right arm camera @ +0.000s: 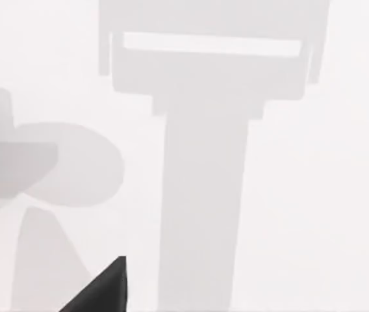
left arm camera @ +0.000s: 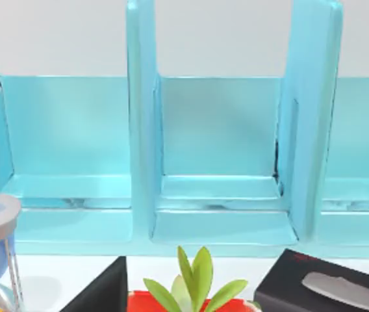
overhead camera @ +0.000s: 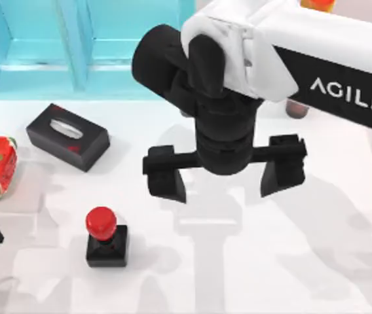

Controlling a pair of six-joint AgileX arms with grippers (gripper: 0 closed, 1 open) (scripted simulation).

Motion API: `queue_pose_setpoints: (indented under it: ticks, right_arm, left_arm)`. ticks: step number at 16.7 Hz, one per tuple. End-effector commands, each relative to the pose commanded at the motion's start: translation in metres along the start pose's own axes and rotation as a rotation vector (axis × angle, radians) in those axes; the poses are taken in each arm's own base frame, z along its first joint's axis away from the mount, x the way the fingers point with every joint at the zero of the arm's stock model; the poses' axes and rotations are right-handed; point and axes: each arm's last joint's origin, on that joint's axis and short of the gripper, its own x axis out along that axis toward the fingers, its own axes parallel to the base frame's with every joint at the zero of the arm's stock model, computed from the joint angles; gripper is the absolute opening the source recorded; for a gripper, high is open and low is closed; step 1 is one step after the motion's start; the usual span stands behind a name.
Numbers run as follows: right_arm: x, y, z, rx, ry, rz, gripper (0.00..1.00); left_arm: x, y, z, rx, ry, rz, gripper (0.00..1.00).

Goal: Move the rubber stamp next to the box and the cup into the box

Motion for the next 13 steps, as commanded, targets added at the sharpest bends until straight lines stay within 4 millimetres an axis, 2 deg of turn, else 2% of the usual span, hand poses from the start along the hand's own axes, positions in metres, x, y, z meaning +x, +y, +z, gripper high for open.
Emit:
queue_pose_setpoints:
  ticks: [3,6,9,13]
  right_arm:
    - [0.014,0.059,-0.001,0.007,0.01,-0.059,1.0]
    - [0.017,0.103,-0.01,0.024,-0.031,-0.052,1.0]
    - [0.012,0.13,-0.021,0.046,-0.085,-0.004,1.0]
    - [0.004,0.145,-0.03,0.066,-0.13,0.052,1.0]
  left_arm:
    - [0.0,0.0,0.0,0.0,0.0,0.0,1.0]
    - [0.0,0.0,0.0,0.0,0.0,0.0,1.0]
    - [0.0,0.0,0.0,0.0,0.0,0.0,1.0]
    - [0.0,0.0,0.0,0.0,0.0,0.0,1.0]
